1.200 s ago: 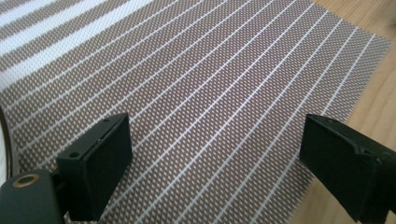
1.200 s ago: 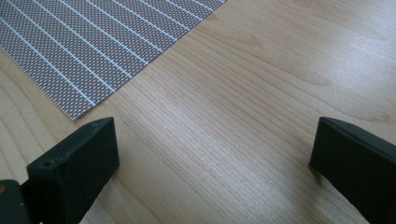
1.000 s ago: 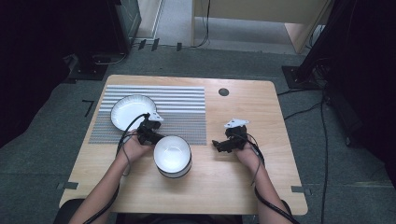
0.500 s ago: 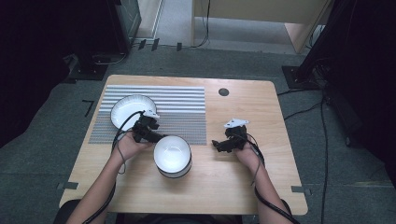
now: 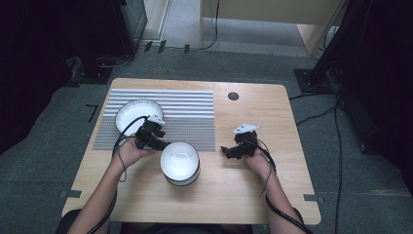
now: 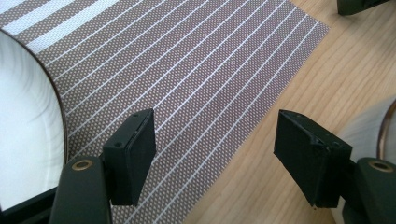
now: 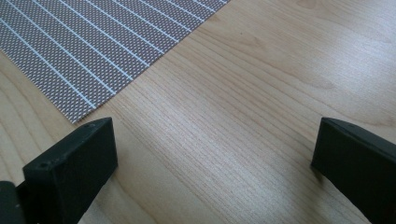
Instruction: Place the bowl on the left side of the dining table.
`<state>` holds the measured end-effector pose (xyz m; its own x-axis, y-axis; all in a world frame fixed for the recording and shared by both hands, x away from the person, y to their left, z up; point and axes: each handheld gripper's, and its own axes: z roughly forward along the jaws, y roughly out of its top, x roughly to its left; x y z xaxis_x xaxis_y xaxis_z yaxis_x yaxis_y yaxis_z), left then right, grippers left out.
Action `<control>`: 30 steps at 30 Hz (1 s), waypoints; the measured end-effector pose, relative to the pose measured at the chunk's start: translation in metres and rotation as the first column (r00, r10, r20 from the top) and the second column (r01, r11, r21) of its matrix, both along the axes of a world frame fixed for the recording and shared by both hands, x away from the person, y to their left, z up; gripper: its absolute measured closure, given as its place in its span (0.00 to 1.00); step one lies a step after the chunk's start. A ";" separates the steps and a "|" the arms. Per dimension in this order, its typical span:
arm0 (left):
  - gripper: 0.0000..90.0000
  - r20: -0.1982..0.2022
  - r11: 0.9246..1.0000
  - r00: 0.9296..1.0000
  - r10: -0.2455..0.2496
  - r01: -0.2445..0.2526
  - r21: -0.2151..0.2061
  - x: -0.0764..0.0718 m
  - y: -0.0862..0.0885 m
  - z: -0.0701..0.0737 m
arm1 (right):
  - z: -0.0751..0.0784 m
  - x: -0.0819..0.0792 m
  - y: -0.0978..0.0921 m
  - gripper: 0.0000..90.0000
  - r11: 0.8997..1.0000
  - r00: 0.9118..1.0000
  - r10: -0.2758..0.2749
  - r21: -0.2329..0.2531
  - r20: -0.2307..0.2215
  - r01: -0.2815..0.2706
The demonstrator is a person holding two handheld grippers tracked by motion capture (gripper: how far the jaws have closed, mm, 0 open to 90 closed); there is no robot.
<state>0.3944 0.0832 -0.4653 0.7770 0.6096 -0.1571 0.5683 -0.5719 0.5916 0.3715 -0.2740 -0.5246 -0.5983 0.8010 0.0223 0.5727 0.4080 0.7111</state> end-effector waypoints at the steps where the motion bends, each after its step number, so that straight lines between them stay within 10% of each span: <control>1: 0.33 0.000 1.000 1.000 0.000 0.000 0.000 0.000 0.000 0.000 | 0.000 0.000 0.000 0.00 1.000 1.000 0.000 0.000 0.000 0.000; 30: 0.32 -0.056 0.999 0.998 0.009 -0.011 -0.039 -0.005 0.012 0.012 | 0.000 0.000 0.000 0.00 1.000 1.000 0.002 0.000 0.001 -0.002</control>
